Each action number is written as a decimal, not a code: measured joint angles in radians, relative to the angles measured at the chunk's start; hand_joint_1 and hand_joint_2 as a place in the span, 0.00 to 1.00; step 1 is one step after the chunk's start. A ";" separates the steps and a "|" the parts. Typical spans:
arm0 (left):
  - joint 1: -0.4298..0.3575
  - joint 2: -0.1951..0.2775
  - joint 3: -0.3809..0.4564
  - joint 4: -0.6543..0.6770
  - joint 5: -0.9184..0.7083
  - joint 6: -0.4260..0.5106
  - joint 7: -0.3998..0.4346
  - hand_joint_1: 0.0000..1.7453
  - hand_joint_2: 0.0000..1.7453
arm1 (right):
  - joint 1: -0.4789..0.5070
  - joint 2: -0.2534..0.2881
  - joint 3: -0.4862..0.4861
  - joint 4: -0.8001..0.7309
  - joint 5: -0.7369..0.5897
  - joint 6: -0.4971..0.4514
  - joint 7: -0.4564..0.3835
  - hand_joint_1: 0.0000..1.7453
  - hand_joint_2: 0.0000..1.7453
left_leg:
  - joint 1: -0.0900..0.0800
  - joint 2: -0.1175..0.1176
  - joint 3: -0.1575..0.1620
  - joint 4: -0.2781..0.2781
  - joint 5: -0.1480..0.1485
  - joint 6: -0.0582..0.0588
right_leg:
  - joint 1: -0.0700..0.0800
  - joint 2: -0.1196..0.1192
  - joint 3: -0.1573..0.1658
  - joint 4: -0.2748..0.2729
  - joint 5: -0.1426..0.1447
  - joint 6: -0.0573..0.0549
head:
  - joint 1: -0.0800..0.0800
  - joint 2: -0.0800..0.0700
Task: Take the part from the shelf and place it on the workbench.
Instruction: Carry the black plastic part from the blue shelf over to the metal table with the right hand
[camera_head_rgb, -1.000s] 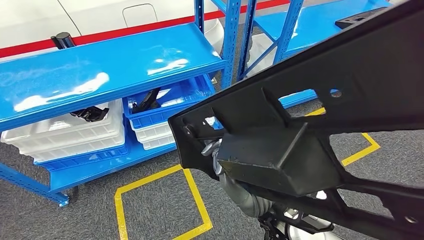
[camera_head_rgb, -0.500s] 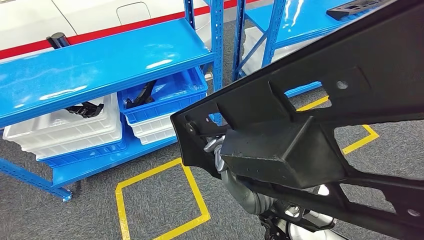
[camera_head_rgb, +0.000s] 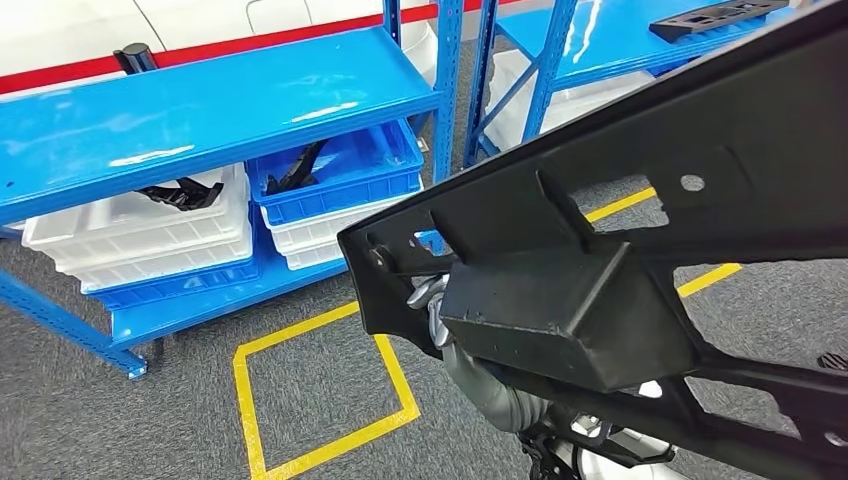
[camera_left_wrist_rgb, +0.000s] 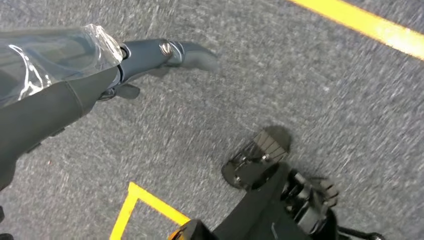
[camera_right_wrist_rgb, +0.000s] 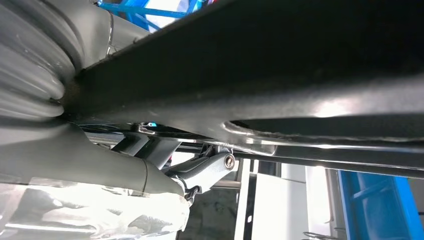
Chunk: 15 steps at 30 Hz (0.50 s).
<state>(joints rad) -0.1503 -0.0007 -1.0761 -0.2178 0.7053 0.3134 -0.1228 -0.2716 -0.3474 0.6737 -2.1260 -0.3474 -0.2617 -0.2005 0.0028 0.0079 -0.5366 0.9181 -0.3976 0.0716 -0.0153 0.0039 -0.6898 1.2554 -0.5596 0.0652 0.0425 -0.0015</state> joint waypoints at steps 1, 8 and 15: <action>0.000 0.000 0.000 0.000 0.000 0.000 0.000 0.00 1.00 | 0.000 0.000 0.000 0.000 0.000 0.000 0.000 1.00 1.00 | 0.000 0.001 -0.010 0.001 0.008 -0.002 | 0.000 0.000 0.027 -0.017 0.020 0.000 | 0.000 0.000; 0.000 0.000 0.000 0.000 0.000 0.000 0.000 0.00 1.00 | -0.002 0.000 0.000 -0.001 0.000 -0.001 -0.001 1.00 1.00 | -0.004 0.000 -0.045 0.013 0.048 -0.037 | 0.005 0.001 0.235 -0.330 0.077 -0.030 | -0.001 0.000; 0.003 0.000 0.000 0.000 0.000 0.000 0.000 0.00 1.00 | 0.000 0.001 0.000 -0.002 0.000 -0.004 -0.001 1.00 1.00 | 0.006 -0.003 -0.145 0.333 -0.154 -0.068 | 0.004 -0.003 0.156 -0.329 0.142 -0.063 | -0.003 0.000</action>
<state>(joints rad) -0.1473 -0.0008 -1.0761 -0.2178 0.7053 0.3136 -0.1232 -0.2712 -0.3468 0.6733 -2.1279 -0.3470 -0.2654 -0.2019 0.0091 0.0053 -0.6815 1.2509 -0.5515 0.0041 -0.0115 0.0007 -0.5339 0.9262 -0.4178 0.0019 0.0395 -0.0013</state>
